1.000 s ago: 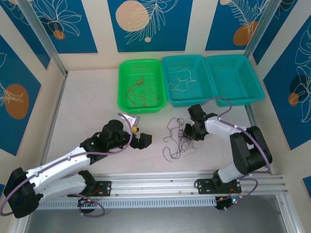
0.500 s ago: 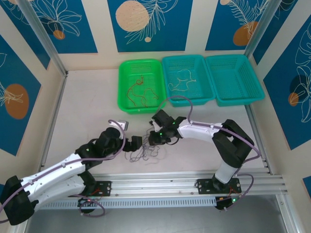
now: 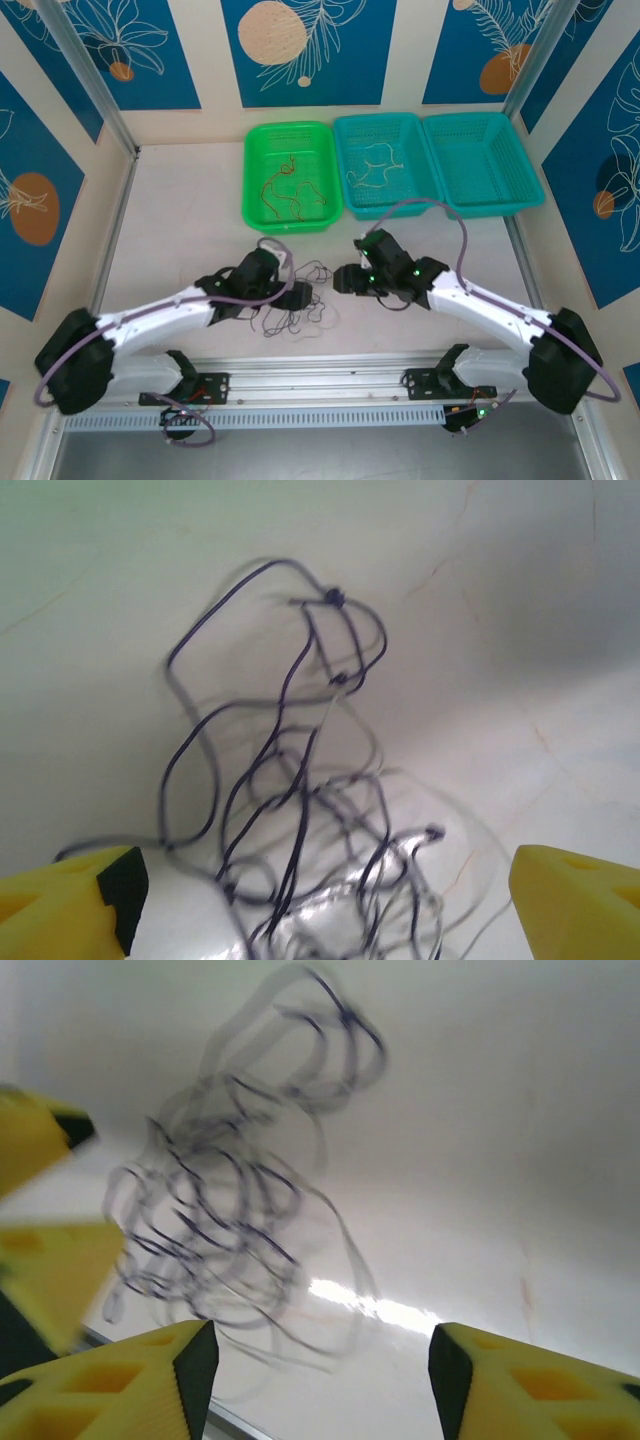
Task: Untangle the cables
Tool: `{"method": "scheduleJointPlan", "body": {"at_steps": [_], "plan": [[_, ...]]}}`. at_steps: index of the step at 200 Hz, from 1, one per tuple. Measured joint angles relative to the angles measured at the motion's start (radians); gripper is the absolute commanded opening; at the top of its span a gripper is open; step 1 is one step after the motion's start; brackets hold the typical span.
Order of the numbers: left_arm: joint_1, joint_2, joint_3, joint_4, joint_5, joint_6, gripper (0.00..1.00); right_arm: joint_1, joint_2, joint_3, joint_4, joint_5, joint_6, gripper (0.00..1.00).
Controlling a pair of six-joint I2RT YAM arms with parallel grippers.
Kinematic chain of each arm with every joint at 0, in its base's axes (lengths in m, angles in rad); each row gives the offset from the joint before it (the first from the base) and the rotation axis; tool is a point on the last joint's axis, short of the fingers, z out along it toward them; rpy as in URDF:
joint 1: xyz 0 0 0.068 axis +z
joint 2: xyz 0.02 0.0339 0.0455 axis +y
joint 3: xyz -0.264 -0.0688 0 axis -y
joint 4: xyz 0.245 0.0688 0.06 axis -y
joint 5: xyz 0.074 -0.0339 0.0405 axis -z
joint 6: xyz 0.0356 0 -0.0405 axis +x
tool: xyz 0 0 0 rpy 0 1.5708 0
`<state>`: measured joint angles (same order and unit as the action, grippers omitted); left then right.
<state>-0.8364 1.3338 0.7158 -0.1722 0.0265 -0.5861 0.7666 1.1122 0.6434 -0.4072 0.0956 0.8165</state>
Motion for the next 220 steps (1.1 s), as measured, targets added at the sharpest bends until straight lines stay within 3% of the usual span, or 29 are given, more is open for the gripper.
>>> {"method": "scheduleJointPlan", "body": {"at_steps": [40,80,131,143,165,220], "plan": [[0.000,0.188,0.077,0.016,0.008,-0.005,0.66,0.037,0.092,-0.045,-0.005,-0.066,0.056,0.62],[0.000,0.195,0.004,0.057,0.033,-0.050,0.53,0.096,0.305,0.071,0.019,-0.106,0.064,0.53],[0.001,0.146,-0.100,0.126,0.052,-0.097,0.27,0.151,0.424,0.108,0.058,-0.045,0.086,0.05],[0.003,0.146,-0.109,0.139,0.051,-0.097,0.18,0.151,0.425,0.107,0.056,-0.028,0.097,0.00],[0.003,0.146,-0.124,0.155,0.051,-0.116,0.00,0.150,0.416,0.105,0.054,0.004,0.100,0.00],[0.005,0.060,-0.163,0.148,0.007,-0.119,0.00,0.150,0.302,0.061,0.031,0.065,0.101,0.00]]}}
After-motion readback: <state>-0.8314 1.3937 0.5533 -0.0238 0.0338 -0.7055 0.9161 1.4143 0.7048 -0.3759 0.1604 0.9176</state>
